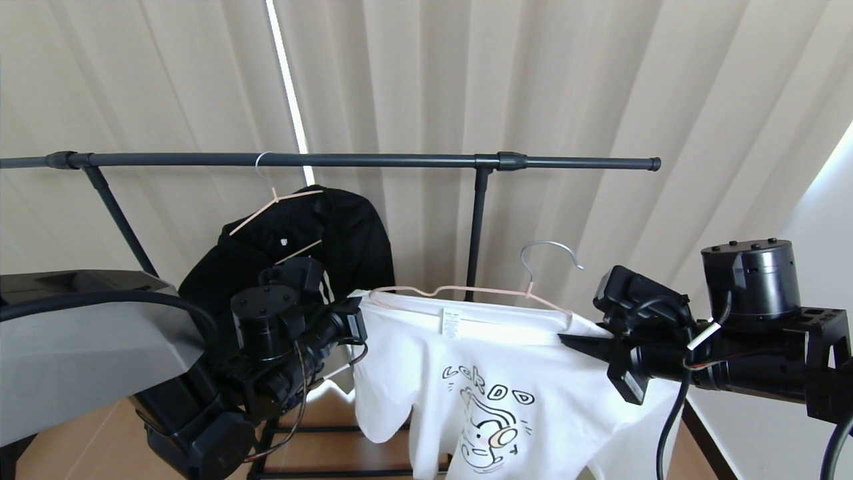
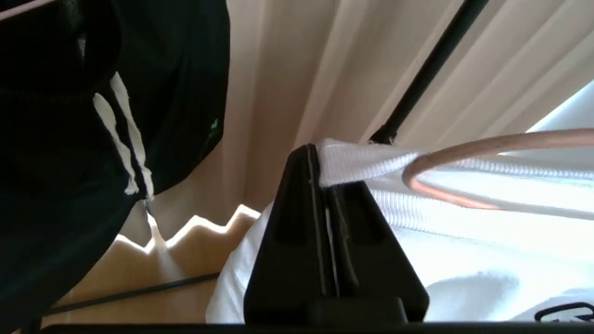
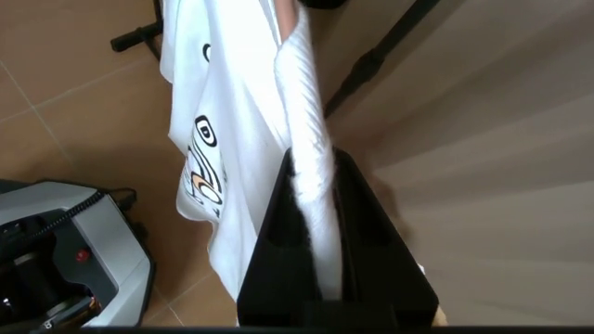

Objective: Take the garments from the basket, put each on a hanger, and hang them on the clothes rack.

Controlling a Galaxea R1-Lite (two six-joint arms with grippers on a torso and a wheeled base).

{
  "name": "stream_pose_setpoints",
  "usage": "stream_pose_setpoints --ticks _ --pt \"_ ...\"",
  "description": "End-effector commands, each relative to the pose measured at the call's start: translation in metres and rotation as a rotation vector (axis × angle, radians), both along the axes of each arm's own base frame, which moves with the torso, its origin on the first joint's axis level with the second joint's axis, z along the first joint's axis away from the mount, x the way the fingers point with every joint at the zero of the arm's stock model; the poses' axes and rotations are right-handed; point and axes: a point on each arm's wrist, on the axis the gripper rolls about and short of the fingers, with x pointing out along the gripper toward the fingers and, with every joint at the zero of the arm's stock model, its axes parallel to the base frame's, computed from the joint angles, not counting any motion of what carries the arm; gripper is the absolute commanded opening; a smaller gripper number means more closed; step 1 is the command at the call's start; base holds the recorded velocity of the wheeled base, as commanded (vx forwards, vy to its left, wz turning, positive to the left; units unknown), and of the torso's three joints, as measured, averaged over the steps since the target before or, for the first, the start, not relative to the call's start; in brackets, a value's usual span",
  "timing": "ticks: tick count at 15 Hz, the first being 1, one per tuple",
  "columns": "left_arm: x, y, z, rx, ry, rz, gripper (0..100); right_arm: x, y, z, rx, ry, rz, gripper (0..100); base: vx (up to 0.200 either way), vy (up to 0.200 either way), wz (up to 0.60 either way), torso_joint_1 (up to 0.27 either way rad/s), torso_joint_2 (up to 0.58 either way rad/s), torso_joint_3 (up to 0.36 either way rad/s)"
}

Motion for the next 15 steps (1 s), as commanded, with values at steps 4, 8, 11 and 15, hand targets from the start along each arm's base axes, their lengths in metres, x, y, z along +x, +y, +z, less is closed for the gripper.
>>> stream_pose_setpoints --ticks 4,8,11,15 --pt "-0.002 0.000 0.001 0.001 0.002 -0.001 0 0.001 -0.003 -0.009 -0.045 0.006 0.013 0 0.000 0.000 0.00 0.000 0.00 0.000" --pt "-0.007 -0.002 0.002 0.032 -0.002 -0.016 0 0.007 -0.001 -0.016 -0.052 0.027 0.011 0 0.000 0.000 0.00 0.000 0.00 0.000" --pt "-0.019 -0.011 0.006 0.035 0.001 -0.054 0 0.010 0.003 -0.021 -0.063 0.040 0.010 0 0.000 0.000 0.00 0.000 0.00 0.000" --pt "-0.028 -0.022 0.008 0.041 0.009 -0.088 0 0.015 0.012 -0.026 -0.042 0.024 0.010 0 0.000 0.000 0.00 0.000 0.00 0.000"
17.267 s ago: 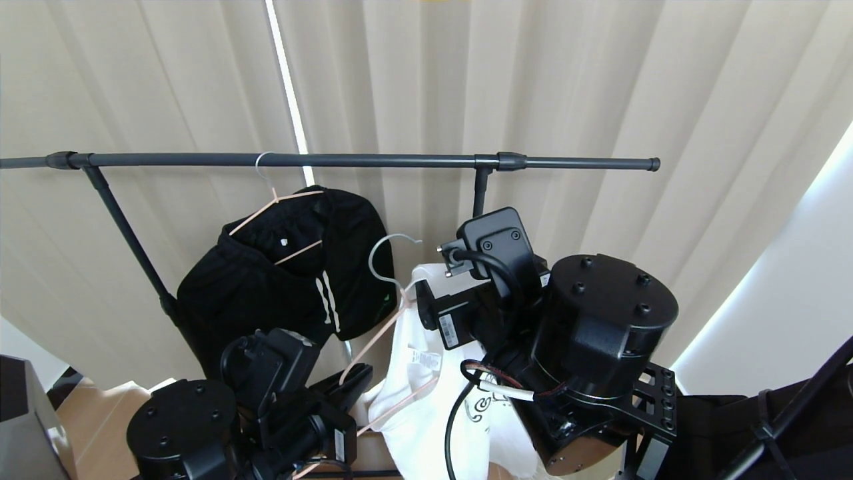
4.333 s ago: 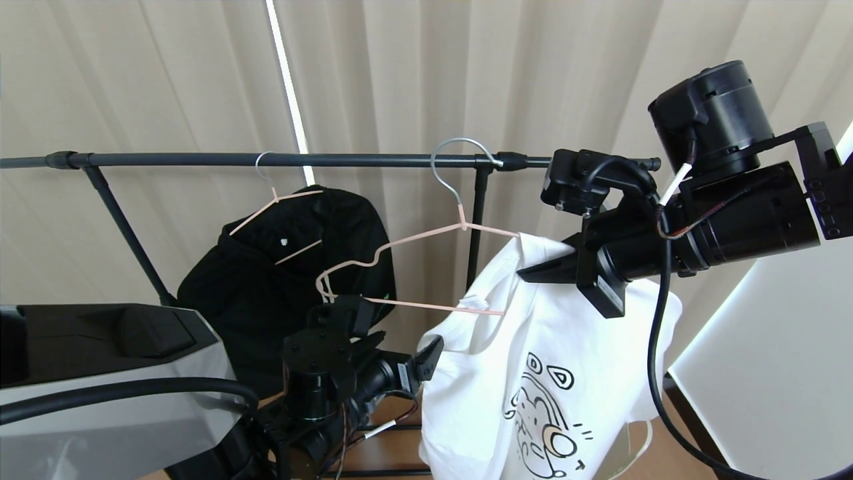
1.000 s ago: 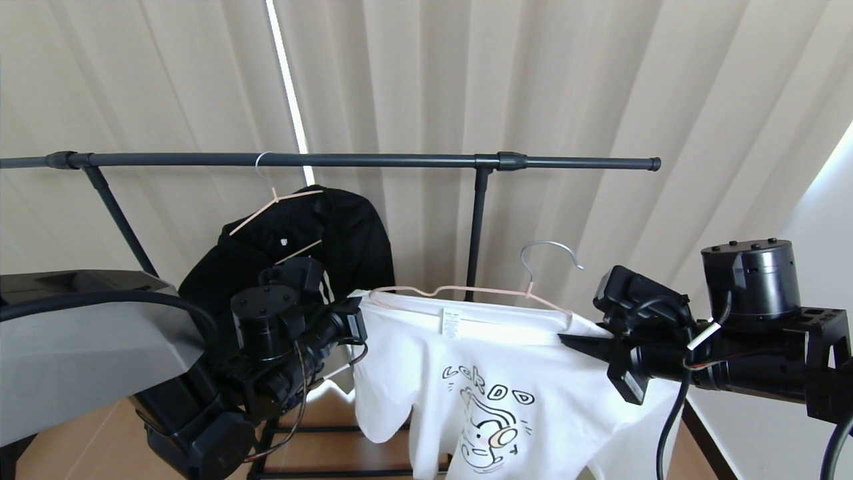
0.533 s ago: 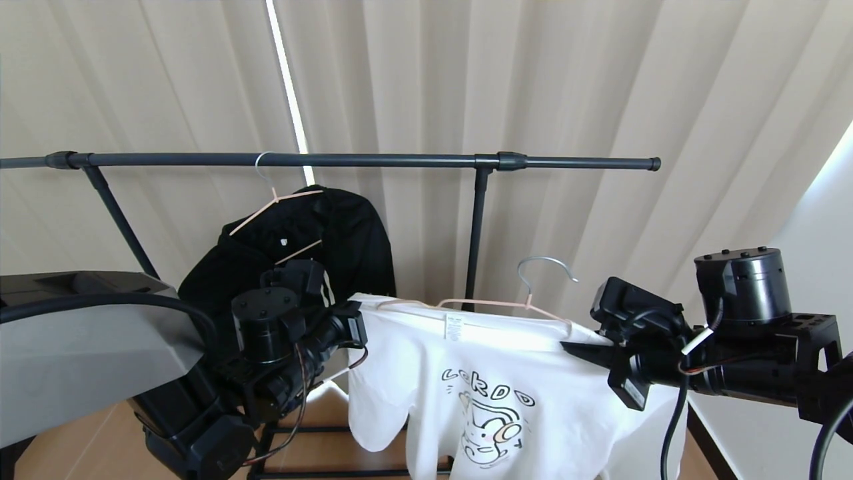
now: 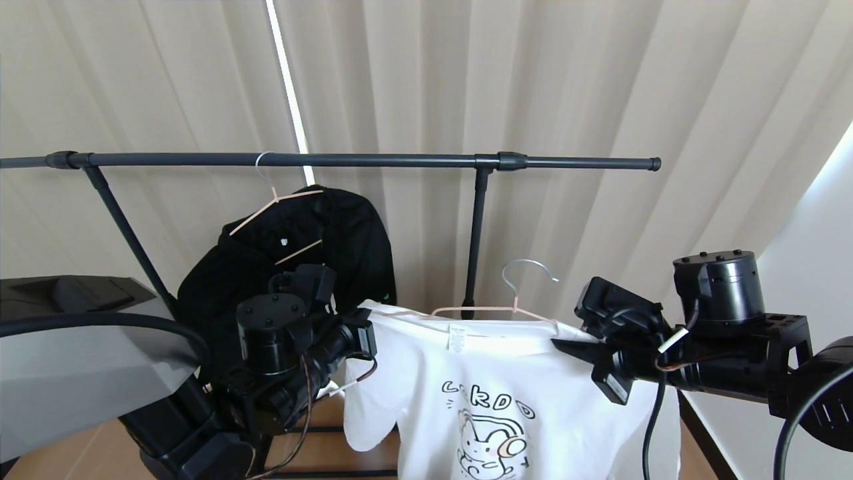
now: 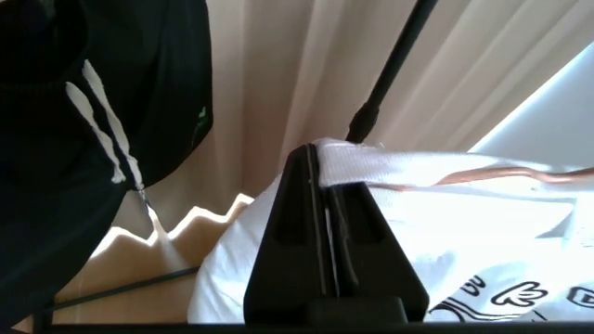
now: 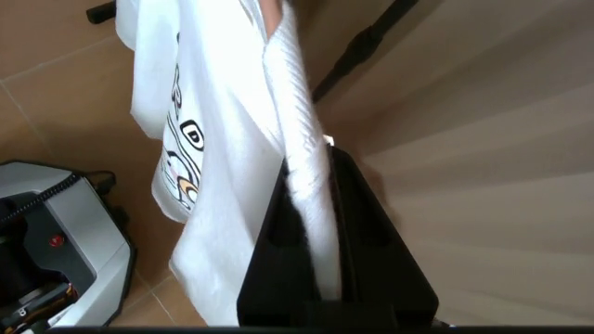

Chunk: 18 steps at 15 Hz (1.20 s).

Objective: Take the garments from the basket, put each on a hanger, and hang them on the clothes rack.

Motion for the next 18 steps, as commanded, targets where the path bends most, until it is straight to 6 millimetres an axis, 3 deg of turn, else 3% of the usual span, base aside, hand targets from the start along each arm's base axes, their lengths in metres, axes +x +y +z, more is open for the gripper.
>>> stream_pose_setpoints --ticks 1,6,9,15,18 --pt "-0.005 -0.004 0.002 -0.002 -0.001 -0.021 0 0.002 0.005 -0.006 0.001 0.022 0.013 0 0.000 0.000 0.00 0.000 0.00 0.000" --pt "-0.013 -0.011 0.006 -0.002 -0.012 -0.029 0 0.004 0.014 -0.011 0.012 0.031 -0.002 0 0.000 0.000 0.00 0.000 0.00 0.000" --pt "-0.017 -0.014 0.008 0.018 -0.023 -0.011 0 0.006 0.029 -0.017 0.024 0.034 -0.070 0 0.000 0.000 0.00 0.000 0.00 0.000" --pt "-0.011 -0.022 0.014 0.097 -0.046 0.091 0 0.001 0.046 -0.013 0.052 0.020 -0.095 0 0.000 0.000 0.00 0.000 0.00 0.000" --pt "-0.025 -0.029 0.030 0.112 -0.019 0.060 0 0.003 0.062 -0.019 0.067 0.044 -0.150 0 0.000 0.000 0.00 0.000 0.00 0.000"
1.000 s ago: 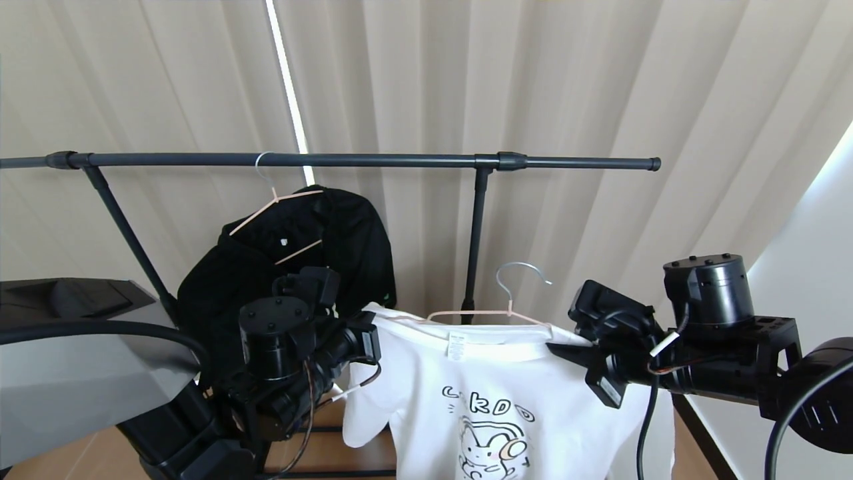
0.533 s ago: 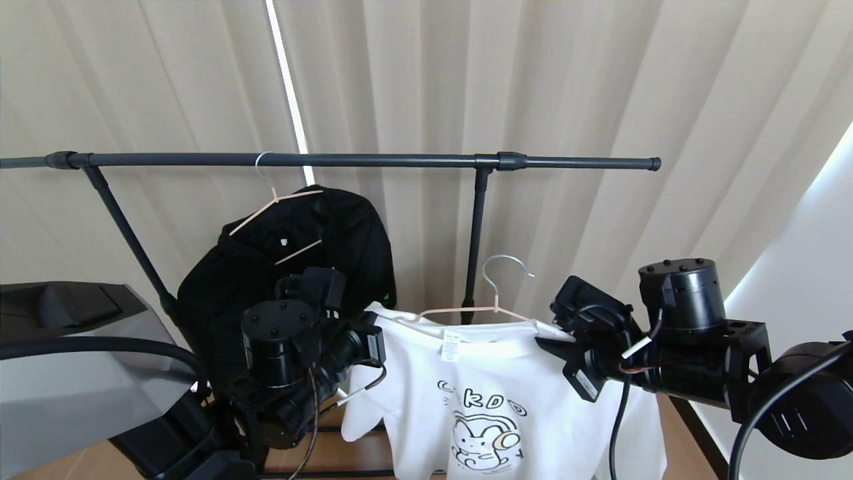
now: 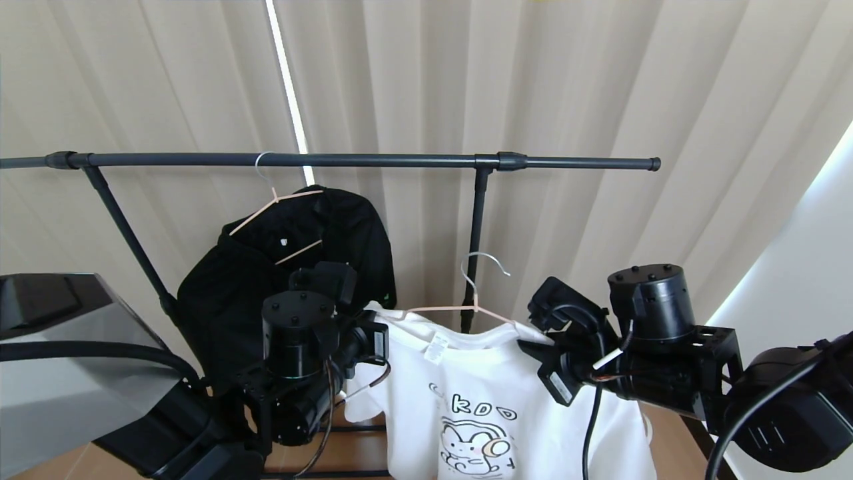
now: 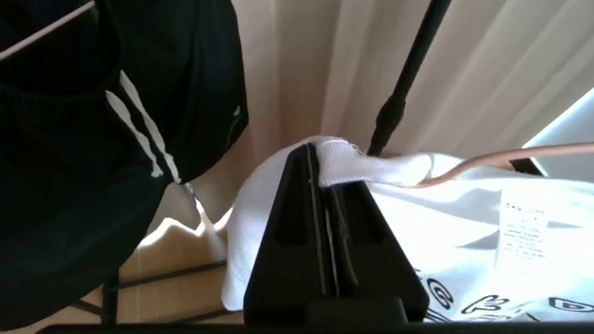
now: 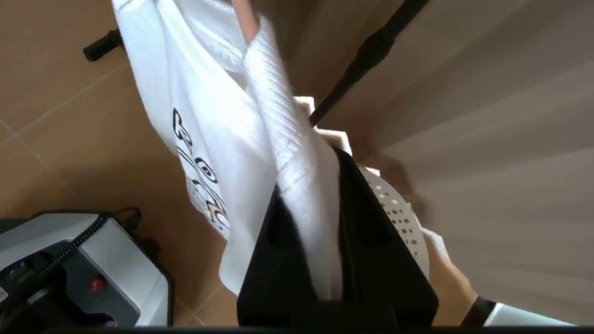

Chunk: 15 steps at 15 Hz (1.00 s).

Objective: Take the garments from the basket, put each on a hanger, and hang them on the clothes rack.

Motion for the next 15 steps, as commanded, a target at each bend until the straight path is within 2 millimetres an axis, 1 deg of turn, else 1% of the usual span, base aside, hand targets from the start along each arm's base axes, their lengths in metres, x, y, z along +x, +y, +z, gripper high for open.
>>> stream_pose_setpoints --ticks 1,2,3,4,5,7,12,15 --pt "-0.010 -0.005 0.016 -0.033 -0.022 -0.027 0 0.003 0.011 -0.009 -0.016 0.014 -0.009 0 0.000 0.000 0.00 0.000 0.00 0.000" --pt "-0.013 -0.007 0.018 -0.038 -0.015 -0.034 0 0.005 0.016 -0.014 -0.029 0.022 -0.012 0 0.000 0.000 0.00 0.000 0.00 0.000" --pt "-0.013 -0.007 0.018 -0.038 -0.015 -0.034 0 0.005 0.016 -0.014 -0.029 0.022 -0.012 0 0.000 0.000 0.00 0.000 0.00 0.000" --pt "-0.018 -0.009 0.023 -0.054 0.001 -0.046 0 0.005 0.024 -0.016 -0.004 0.039 -0.022 0 0.000 0.000 0.00 0.000 0.00 0.000" --pt "-0.021 -0.011 0.026 -0.065 0.005 -0.054 0 0.005 0.027 -0.017 0.014 0.050 -0.032 0 0.000 0.000 0.00 0.000 0.00 0.000" --pt "-0.027 -0.014 0.031 -0.082 0.006 -0.071 0 0.007 0.029 -0.021 0.017 0.063 -0.035 0 0.000 0.000 0.00 0.000 0.00 0.000" --pt "-0.040 -0.024 0.033 -0.113 0.011 -0.116 0 0.006 0.039 -0.027 0.019 0.072 -0.011 0 0.000 0.000 0.00 0.000 0.00 0.000" --pt "-0.052 -0.028 0.043 -0.145 -0.004 -0.154 0 0.009 0.042 -0.032 0.035 0.053 -0.011 0 0.000 0.000 0.00 0.000 0.00 0.000"
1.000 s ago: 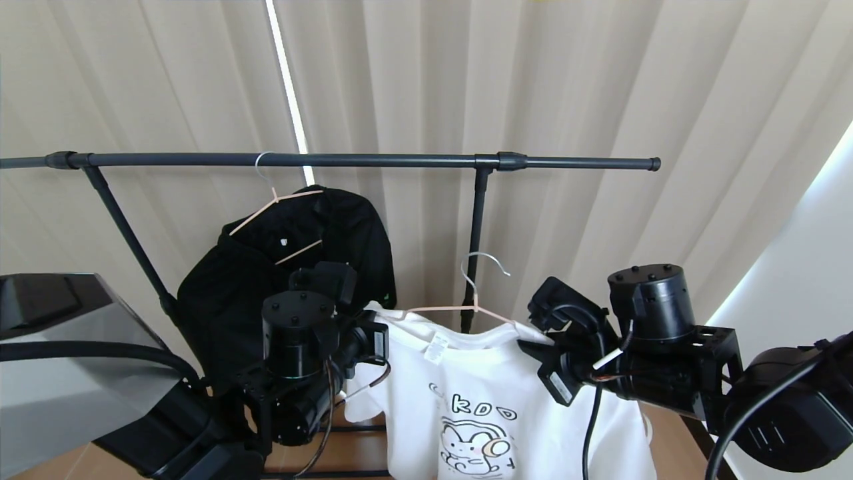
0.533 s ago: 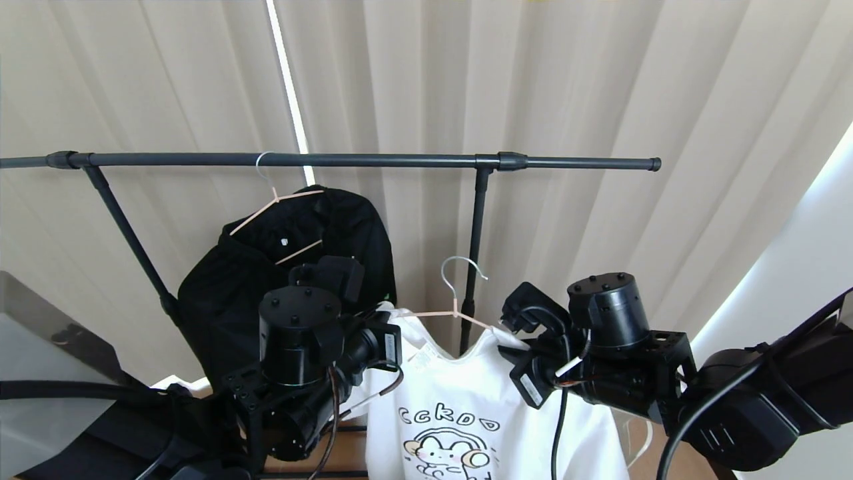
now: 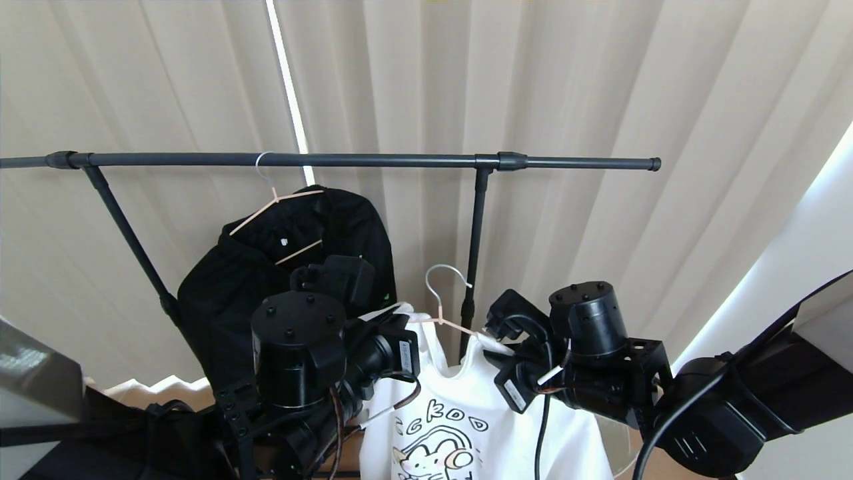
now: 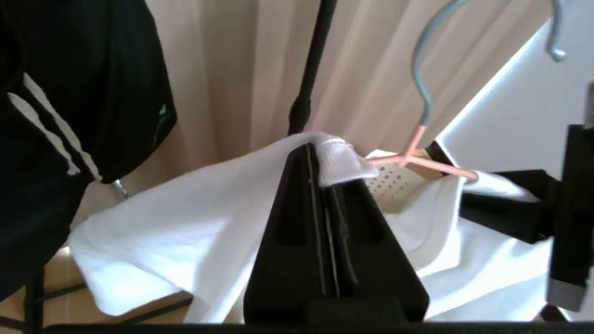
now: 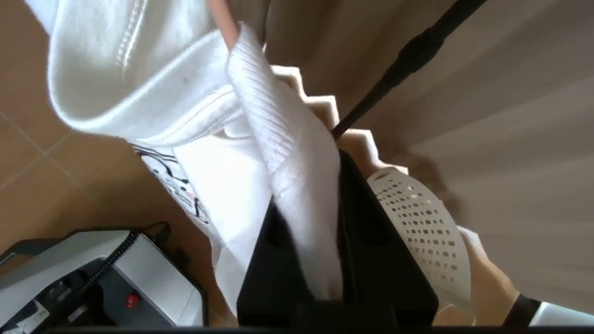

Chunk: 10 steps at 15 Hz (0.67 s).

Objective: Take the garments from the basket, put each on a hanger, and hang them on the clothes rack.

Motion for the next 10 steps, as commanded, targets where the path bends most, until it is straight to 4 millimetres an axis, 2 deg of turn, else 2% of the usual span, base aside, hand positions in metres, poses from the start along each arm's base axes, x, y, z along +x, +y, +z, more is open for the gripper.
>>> stream_pose_setpoints --ticks 1,3,10 --pt "-0.005 -0.001 0.006 -0.015 -0.013 -0.014 0 0.001 0.001 -0.006 -0.010 0.013 0.000 0 0.000 0.000 0.00 0.000 0.00 0.000" --pt "-0.012 -0.001 0.012 -0.033 -0.024 -0.030 0 0.002 0.007 -0.004 0.088 0.018 -0.038 0 0.000 0.000 0.00 0.000 0.00 0.000" --pt "-0.011 -0.001 0.014 -0.042 -0.029 -0.028 0 0.004 0.006 0.006 0.182 -0.055 -0.021 0 0.000 0.000 0.00 0.000 0.00 0.000"
